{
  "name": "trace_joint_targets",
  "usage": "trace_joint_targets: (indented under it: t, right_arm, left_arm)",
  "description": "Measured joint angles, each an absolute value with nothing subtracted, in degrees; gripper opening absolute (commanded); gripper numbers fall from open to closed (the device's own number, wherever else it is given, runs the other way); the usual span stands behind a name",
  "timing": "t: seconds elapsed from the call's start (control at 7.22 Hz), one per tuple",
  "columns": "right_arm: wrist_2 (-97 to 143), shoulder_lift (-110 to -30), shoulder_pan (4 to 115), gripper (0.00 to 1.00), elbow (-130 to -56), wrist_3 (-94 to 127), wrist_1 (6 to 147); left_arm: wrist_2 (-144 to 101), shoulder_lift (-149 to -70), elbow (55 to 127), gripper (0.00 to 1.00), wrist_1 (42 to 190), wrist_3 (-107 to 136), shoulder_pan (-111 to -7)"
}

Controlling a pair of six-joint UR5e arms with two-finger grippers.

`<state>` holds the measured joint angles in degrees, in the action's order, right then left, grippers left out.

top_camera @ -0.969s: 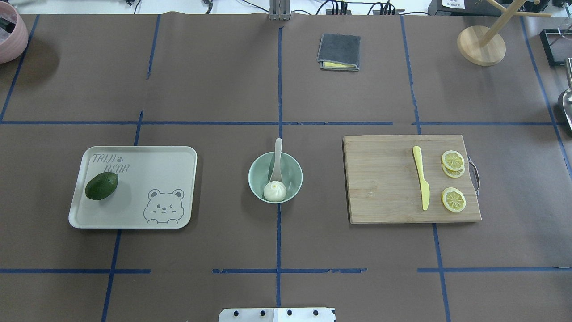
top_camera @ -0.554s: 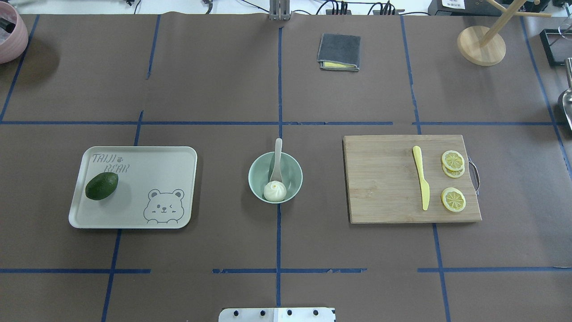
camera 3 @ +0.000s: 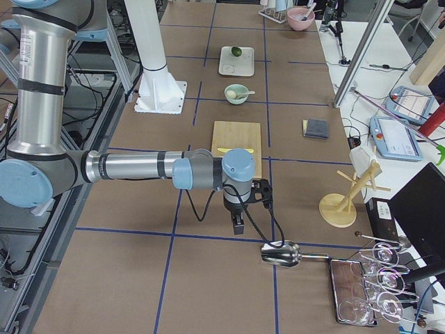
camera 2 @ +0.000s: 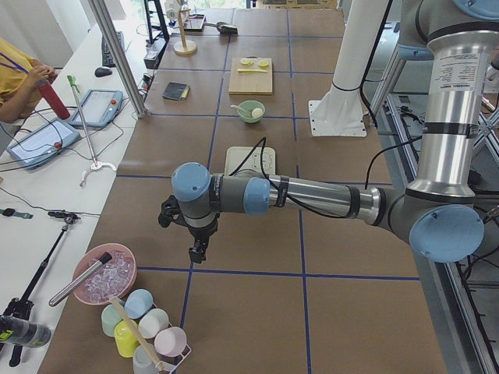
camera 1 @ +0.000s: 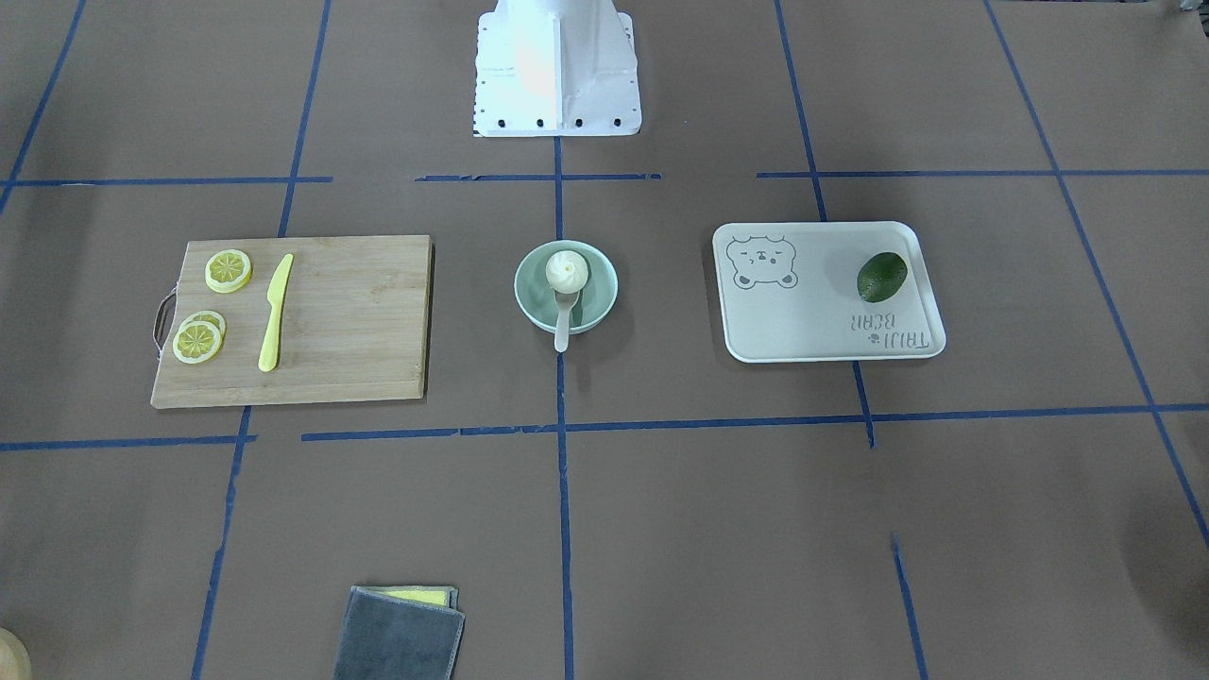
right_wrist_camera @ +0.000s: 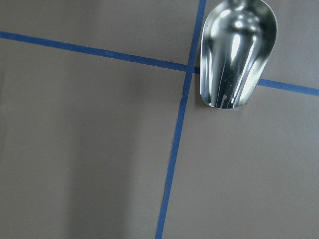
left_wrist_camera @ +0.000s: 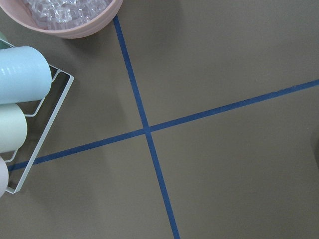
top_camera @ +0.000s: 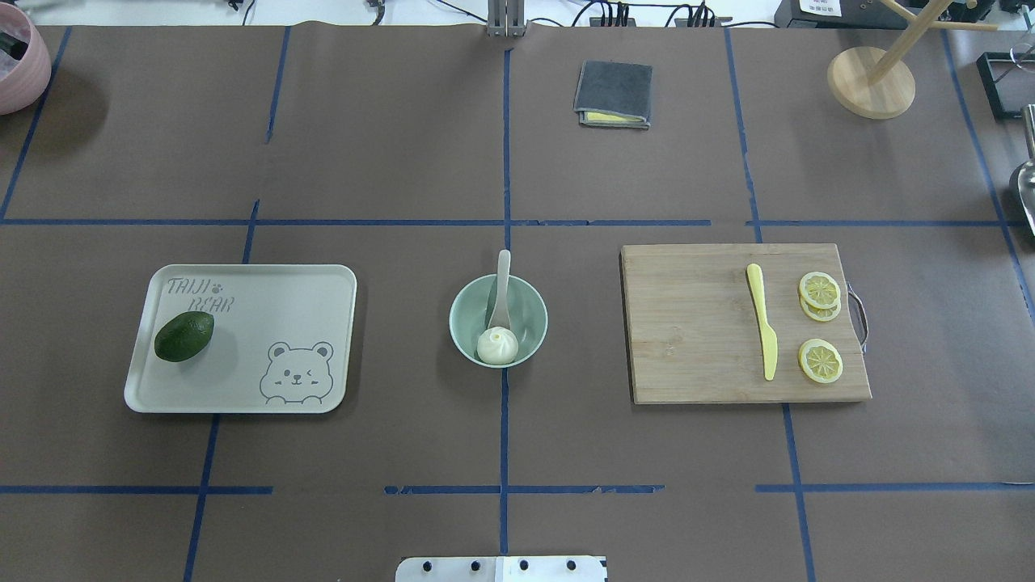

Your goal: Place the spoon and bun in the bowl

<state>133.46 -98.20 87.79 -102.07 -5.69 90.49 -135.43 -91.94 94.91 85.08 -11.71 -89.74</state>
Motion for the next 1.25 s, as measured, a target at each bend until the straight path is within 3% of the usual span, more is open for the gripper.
trace_joint_targets:
  t: [0.55, 1.25]
  right_arm:
    - [133.71, -97.51, 87.80, 1.00, -102.26, -5.63, 90.76]
    - [134.61, -96.27, 87.75, 1.00, -101.61, -5.53, 91.08]
  left_arm:
    - [-135.29, -89.43, 95.22, 1.00, 86.08, -11.73, -89.75]
    - [-128.35, -93.03, 98.23, 1.00, 82.87, -11.99, -89.24]
